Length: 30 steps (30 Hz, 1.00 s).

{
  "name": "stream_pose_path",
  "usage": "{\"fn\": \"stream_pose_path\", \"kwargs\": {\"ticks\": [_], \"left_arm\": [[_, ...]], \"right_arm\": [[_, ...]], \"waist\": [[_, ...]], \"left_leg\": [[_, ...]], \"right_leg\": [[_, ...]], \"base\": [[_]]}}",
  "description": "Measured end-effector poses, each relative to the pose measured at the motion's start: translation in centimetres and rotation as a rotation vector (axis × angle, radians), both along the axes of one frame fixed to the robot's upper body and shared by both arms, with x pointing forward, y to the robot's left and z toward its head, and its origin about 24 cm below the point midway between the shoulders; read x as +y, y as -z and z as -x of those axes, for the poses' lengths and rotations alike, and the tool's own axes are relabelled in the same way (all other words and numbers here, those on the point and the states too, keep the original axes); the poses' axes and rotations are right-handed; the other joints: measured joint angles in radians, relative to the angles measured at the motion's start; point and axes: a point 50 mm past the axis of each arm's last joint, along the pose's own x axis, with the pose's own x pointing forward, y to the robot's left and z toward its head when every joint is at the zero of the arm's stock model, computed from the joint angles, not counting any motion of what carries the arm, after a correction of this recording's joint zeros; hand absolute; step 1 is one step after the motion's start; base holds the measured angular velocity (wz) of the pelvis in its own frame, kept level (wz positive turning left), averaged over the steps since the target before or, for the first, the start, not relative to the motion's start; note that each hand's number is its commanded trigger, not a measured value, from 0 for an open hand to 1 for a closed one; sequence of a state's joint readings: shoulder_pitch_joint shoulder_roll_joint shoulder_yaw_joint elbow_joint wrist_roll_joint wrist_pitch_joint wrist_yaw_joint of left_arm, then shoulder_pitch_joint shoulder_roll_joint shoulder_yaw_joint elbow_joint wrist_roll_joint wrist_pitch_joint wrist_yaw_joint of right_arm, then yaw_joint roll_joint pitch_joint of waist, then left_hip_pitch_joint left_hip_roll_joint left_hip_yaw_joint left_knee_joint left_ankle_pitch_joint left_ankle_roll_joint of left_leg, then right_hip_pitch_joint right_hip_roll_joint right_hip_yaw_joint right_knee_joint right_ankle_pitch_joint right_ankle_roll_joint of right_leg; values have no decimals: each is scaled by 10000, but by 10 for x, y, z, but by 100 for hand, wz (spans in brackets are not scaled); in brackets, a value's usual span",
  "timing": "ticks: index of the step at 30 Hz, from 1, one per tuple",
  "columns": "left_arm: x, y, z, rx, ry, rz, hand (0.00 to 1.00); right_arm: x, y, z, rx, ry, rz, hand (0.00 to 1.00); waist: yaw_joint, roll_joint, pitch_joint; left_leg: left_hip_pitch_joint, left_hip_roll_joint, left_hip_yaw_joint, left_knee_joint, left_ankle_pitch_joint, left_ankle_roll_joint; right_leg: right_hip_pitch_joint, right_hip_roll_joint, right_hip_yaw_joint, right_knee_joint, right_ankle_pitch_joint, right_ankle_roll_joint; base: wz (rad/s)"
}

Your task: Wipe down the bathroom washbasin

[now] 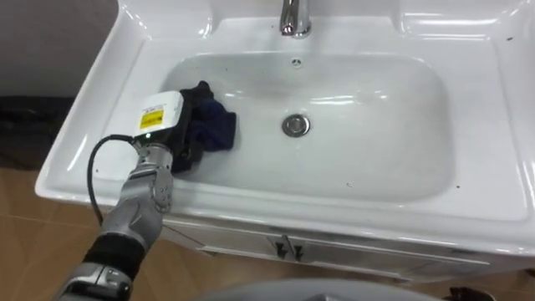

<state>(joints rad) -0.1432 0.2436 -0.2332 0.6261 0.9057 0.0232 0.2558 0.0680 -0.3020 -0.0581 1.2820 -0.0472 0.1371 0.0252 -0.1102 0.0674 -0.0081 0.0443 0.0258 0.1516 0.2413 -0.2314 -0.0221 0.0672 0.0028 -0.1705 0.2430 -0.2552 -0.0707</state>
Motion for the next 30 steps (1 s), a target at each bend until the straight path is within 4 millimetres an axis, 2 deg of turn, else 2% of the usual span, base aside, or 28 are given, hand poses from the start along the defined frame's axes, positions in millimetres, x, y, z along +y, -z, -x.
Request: {"fn": "stream_pose_path", "kwargs": {"ticks": [3, 5, 6, 7, 8, 10, 12, 14, 17, 20, 25, 27, 30], "left_arm": [[-2, 7, -2, 507, 195, -215, 100], [-1, 8, -9, 841, 218, -392, 100], [0, 8, -11, 890, 202, -465, 100], [0, 7, -17, 959, 154, -623, 100], [-1, 5, -22, 990, 149, -780, 100], [-4, -1, -30, 1116, 309, -1050, 100], [-10, -5, -38, 1253, 620, -1288, 100], [-22, -9, -49, 1363, 1070, -1557, 100], [-39, -11, -57, 1717, 1694, -1924, 100], [-44, -13, -61, 2005, 1712, -1749, 100], [-55, -18, -66, 2121, 1678, -1507, 100], [-61, -20, -69, 2112, 1557, -1099, 100], [-89, -31, -76, 1832, 2042, -510, 100]], "right_arm": [[3, 2, 3, 75, -126, -80, 0], [4, 2, 5, 99, -76, -213, 0], [4, 2, 6, 174, -25, -255, 0], [5, 3, 8, 305, -64, -338, 0], [5, 3, 10, 426, -50, -429, 0], [2, 2, 9, 515, -66, -515, 0], [-2, 0, 7, 566, -77, -498, 0], [-6, -2, 3, 527, -97, -549, 0], [-6, -2, 6, 624, 46, -736, 0], [-6, -2, 7, 674, -12, -780, 0], [-11, -5, 2, 502, 225, -866, 0], [-12, -6, -3, 366, 228, -856, 0], [-12, -6, -9, 309, 14, -852, 0]], "waist": [[-433, -25, 12], [-656, -24, 60], [-782, -24, 62], [-1028, -58, 136], [-1287, -40, 166], [-1706, 37, 252], [-1977, 168, 337], [-2520, 404, 446], [-2976, 495, 440], [-3302, 533, 423], [-3434, 515, 428], [-3652, 513, 427], [-3778, 482, 414]], "left_leg": [[-49, 14, 231, 258, -23, 39], [-130, 73, 678, 352, -26, 46], [-172, 79, 705, 362, -27, 48], [-215, 97, 909, 361, -27, 82], [-334, 140, 1154, 396, -26, 124], [-575, 182, 1358, 618, -86, 232], [-733, 179, 1622, 734, -125, 292], [-916, 164, 1754, 874, -139, 316], [-844, 139, 2059, 859, -142, 322], [-787, 106, 2272, 820, -142, 322], [-745, 20, 2548, 802, -155, 345], [-744, 19, 2535, 805, -290, 563], [-828, -9, 2553, 777, -414, 708]], "right_leg": [[-85, -10, 283, 54, -17, 36], [-408, -24, 582, 368, -29, 60], [-486, -29, 604, 420, -28, 61], [-660, -27, 752, 610, -54, 83], [-871, -16, 880, 726, -81, 103], [-1201, -21, 1011, 978, -98, 134], [-1567, -44, 1295, 1303, -129, 161], [-1782, -112, 1374, 1435, -108, 219], [-1958, -181, 1604, 1719, -196, 283], [-2090, -195, 1838, 1890, -228, 320], [-2290, -195, 2209, 2146, -324, 445], [-2340, -202, 2169, 2296, -400, 483], [-2433, -206, 2130, 2407, -435, 559]], "base": [[-22], [-41], [-32], [-24], [-22], [-28], [-39], [-18], [-16], [-25], [-12], [3], [3]]}}
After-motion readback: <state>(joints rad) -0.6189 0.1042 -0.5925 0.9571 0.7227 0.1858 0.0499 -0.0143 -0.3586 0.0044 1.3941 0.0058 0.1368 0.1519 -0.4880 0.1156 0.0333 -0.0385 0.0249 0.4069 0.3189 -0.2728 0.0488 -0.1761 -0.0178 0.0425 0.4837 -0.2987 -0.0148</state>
